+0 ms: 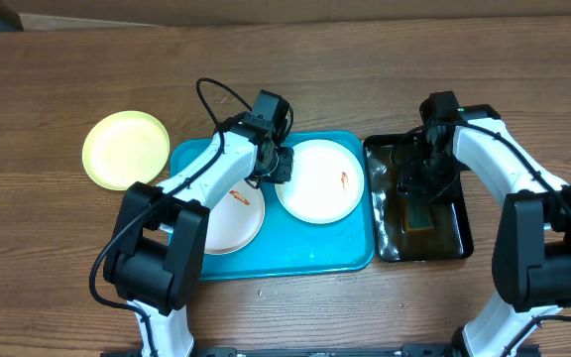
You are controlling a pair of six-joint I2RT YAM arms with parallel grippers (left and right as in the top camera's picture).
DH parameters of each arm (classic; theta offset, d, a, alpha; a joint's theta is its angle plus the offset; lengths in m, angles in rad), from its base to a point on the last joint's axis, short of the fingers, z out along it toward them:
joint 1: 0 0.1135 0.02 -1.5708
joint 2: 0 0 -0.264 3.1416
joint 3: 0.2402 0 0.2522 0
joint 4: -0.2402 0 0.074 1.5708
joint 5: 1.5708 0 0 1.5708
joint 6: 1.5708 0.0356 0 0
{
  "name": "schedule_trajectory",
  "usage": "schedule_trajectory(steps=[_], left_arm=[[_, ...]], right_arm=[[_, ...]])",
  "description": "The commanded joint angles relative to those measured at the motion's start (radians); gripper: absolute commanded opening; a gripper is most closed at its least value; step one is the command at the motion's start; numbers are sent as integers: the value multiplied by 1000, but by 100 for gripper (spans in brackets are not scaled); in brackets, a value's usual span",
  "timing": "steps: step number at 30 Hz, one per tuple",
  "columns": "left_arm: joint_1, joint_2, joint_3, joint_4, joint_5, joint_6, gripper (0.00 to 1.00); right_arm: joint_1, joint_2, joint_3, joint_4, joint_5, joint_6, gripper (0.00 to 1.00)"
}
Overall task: Clean dirty plates on tray and stack at the side
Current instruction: 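Grasp the green-and-yellow sponge with right gripper and lift it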
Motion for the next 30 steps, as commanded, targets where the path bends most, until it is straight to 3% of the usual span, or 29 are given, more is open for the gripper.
schedule_trajectory(steps=[1, 8, 22, 23, 26, 30], left_arm=[[-6, 7, 21, 9, -4, -11, 27], [-6, 8, 20, 11, -3, -11, 25], [-7, 8, 20, -3, -3, -11, 26], [-7, 8, 20, -2, -3, -11, 26], [-7, 8, 20, -3, -3, -11, 26], [-7, 8, 20, -2, -3, -11, 26]], right_arm=[[6, -30, -9, 19, -6, -3, 51], [5, -30, -40, 68, -6, -3, 41], [6, -30, -131, 132, -6, -3, 50], [5, -30, -135, 136, -6, -3, 45], [5, -31, -111, 124, -6, -3, 8], [5, -31, -8, 87, -6, -3, 4]])
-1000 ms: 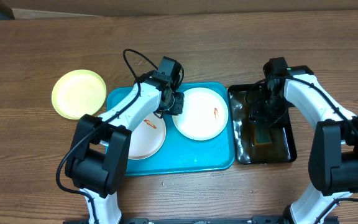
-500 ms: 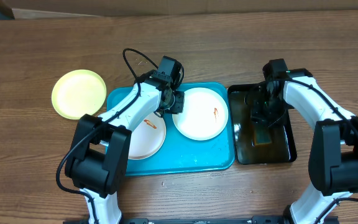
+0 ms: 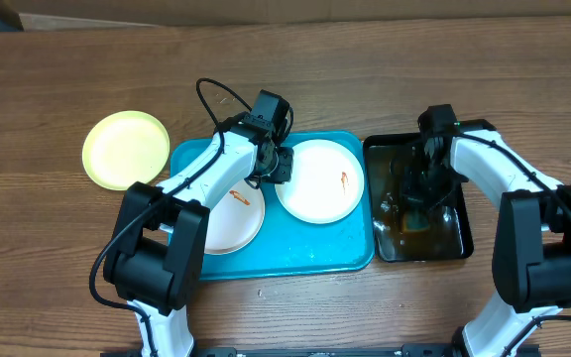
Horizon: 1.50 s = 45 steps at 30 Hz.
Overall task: Clean dirty plates on tray and stack at the side
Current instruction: 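Grasp the green-and-yellow sponge with right gripper and lift it, then carry the sponge to the white plate held by left gripper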
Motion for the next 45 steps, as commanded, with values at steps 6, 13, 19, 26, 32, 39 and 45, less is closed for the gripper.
schedule_trajectory(steps=[6, 13, 19, 26, 32, 39, 45], left_arm=[[-7, 8, 20, 20, -3, -21, 26], [-7, 10, 20, 30, -4, -63, 23], [-8, 19, 13, 26, -3, -64, 17], [-6, 19, 0, 39, -18, -62, 4], [-6, 19, 0, 16, -48, -75, 4], [-5, 19, 0, 0, -49, -48, 4], [-5, 19, 0, -23, -86, -3, 4]], right_arm=[[5, -27, 131, -56, 75, 2, 4], [5, -27, 130, -56, 5, -2, 4], [5, -27, 172, -69, 14, -2, 4], [5, -27, 268, -173, 159, 55, 4], [5, -27, 263, -178, 233, 129, 4], [18, -27, 278, -164, 176, 148, 4], [20, -27, 451, -293, 136, 74, 4]])
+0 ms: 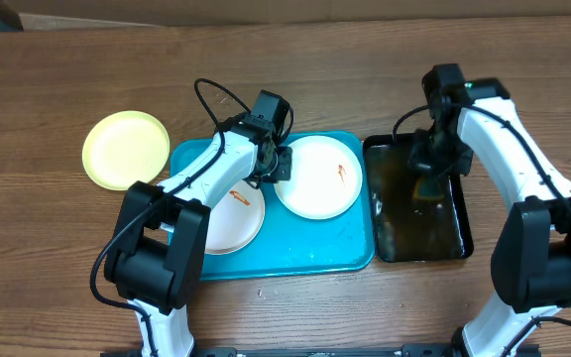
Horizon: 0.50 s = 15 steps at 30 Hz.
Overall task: Clean dirty plates on tray and stack at the side
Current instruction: 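Carry the sponge to the white plate held by left gripper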
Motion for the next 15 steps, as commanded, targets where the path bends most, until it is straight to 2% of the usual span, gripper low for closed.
schedule_trajectory(steps=[1, 7, 11, 15], left_arm=[[-5, 12, -2, -16, -58, 33, 4], [-5, 12, -2, -16, -57, 32, 4], [-5, 12, -2, -16, -57, 32, 4], [-5, 12, -2, -16, -56, 32, 4]], right_arm=[[10, -27, 141, -47, -73, -77, 4], [68, -27, 155, 17, -244, -104, 4], [159, -27, 148, 86, -230, -101, 4], [259, -27, 128, 145, -77, -83, 4]])
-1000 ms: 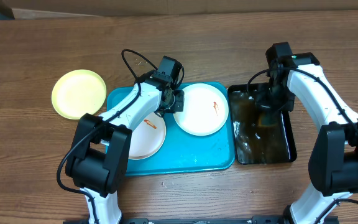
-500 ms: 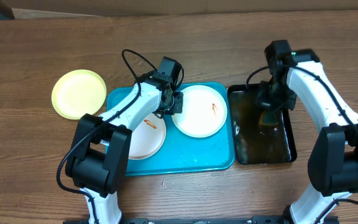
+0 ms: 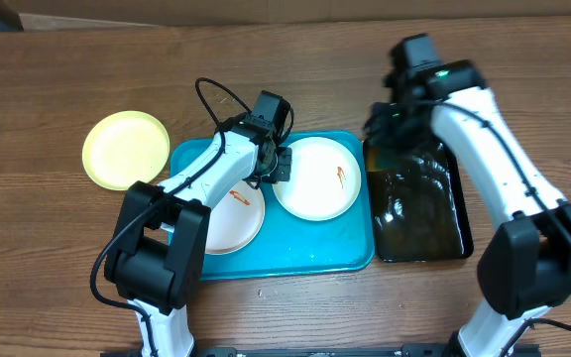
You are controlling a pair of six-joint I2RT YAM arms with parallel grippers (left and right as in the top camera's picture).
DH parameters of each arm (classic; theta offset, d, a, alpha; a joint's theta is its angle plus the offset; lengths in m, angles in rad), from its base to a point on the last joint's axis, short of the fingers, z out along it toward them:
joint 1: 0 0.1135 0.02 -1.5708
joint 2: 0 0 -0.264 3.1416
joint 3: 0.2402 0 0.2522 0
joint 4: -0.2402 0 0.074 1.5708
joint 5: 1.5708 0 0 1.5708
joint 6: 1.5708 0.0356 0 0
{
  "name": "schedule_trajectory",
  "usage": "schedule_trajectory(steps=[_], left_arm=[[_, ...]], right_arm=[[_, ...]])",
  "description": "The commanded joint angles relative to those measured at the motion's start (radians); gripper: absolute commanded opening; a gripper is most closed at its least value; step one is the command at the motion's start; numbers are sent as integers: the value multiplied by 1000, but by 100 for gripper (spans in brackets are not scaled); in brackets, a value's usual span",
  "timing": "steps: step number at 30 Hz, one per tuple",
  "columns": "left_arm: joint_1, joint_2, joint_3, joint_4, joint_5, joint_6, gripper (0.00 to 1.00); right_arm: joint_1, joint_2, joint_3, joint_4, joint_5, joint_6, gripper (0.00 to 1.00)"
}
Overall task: Clean dirty plates on tray and stack at the side
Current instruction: 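Carry the sponge to the white plate held by left gripper, then wipe the white plate surface with the sponge in right gripper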
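A blue tray [image 3: 305, 260] carries two white plates. The right plate [image 3: 317, 188] has an orange smear near its right side, and the left plate [image 3: 224, 226] has one near its top. My left gripper [image 3: 282, 167] sits on the left rim of the right plate and looks shut on it. My right gripper [image 3: 383, 124] is raised and motion-blurred over the far left corner of the black basin [image 3: 419, 213]. It is close to the tray's far right corner. The sponge does not show in the brown water, and I take it to be in the blurred fingers.
A clean yellow plate [image 3: 125, 149] lies on the wooden table left of the tray. The basin of brown water stands right against the tray's right side. The left arm's cable loops above the tray's far edge.
My right gripper has moved from over the upper middle of the basin to its far left corner, toward the tray. The left gripper still sits on the right plate's rim.
The right gripper was first down in the basin water on a yellowish sponge, and it was still low in the water a second later. It then rose over the basin's upper part, and now hangs at the basin's tray-side corner. The left gripper stayed at the right plate's rim throughout.
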Motion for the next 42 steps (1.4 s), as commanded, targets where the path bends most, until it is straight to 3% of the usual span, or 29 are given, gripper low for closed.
schedule_trajectory(steps=[1, 7, 24, 28, 32, 37, 41, 42], left_arm=[[-5, 12, -3, -11, -42, 18, 4], [-5, 12, -3, -14, -42, 18, 4], [-5, 12, -3, -16, -40, 19, 4], [-5, 12, -3, -19, -40, 19, 4], [-5, 12, -3, -19, -40, 19, 4], [-5, 12, -3, -19, -40, 18, 4], [-5, 12, -3, -19, -40, 19, 4], [-5, 12, -3, -19, -40, 18, 5]], right_arm=[[102, -24, -22, 48, 158, 26, 4], [193, -14, -85, 148, 346, 51, 4], [202, 146, -169, 262, 319, 106, 4], [200, 156, -169, 256, 317, 107, 27], [201, 156, -169, 246, 264, 107, 29], [201, 156, -169, 236, 247, 107, 40], [201, 156, -169, 238, 248, 107, 40], [201, 156, -169, 236, 248, 107, 36]])
